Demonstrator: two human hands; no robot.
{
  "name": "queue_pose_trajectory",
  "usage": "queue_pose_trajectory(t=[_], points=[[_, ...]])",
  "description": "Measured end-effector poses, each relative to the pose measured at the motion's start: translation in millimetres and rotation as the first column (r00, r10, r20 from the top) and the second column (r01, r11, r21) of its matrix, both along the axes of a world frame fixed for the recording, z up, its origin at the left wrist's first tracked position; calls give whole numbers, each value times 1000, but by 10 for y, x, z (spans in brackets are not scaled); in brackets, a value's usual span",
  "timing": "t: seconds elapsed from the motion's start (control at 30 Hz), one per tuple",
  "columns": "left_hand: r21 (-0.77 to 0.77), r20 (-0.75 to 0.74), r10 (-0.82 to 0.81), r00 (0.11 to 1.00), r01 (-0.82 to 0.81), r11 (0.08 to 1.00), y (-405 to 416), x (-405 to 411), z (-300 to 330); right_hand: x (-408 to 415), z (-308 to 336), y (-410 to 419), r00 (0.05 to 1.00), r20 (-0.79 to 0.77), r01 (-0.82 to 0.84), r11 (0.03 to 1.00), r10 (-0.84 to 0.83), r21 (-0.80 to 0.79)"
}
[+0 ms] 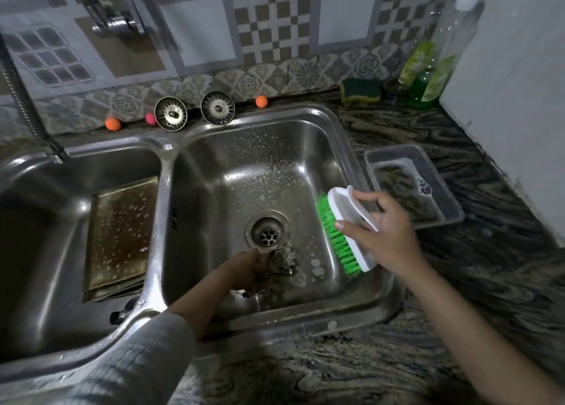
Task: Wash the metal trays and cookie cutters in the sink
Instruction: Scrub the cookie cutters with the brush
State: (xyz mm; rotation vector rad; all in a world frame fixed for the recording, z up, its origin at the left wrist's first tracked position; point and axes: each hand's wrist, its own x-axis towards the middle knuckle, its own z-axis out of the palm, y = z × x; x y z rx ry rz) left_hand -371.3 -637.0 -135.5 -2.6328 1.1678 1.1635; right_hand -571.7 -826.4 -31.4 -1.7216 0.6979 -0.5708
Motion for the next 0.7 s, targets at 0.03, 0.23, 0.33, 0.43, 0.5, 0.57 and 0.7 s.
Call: queue_pose_trajectory(t=[0.03, 0.23, 0.33, 0.43, 0.5, 0.57, 0.7], points=[[38, -9, -12, 1000, 12, 999, 4, 6, 16, -6, 49, -34, 1000, 14, 10, 1000, -10, -8], [-50, -29, 151, 988, -152, 987, 61, 106, 104, -87, 481, -464, 981, 66, 186, 977, -180, -100], [-182, -211, 319, 924, -358, 916, 13, 149, 274, -137, 510, -669, 971, 29, 239, 962, -238, -129], [-318, -450, 405, 796, -566, 761, -77, 112, 462, -175, 463, -769, 966, -42, 242, 954, -253, -179], [-334, -650, 425, 630, -739, 586, -151, 51, 555, -183, 415, -812, 964, -114, 207, 949, -239, -238], [-311, -754, 404, 518, -823, 476, -233, -37, 610, -155, 373, -867, 958, -172, 177, 945, -230, -276], [-240, -841, 352, 411, -866, 438, -386, -228, 611, -23, 306, -978, 941, -256, 141, 945, -220, -294]])
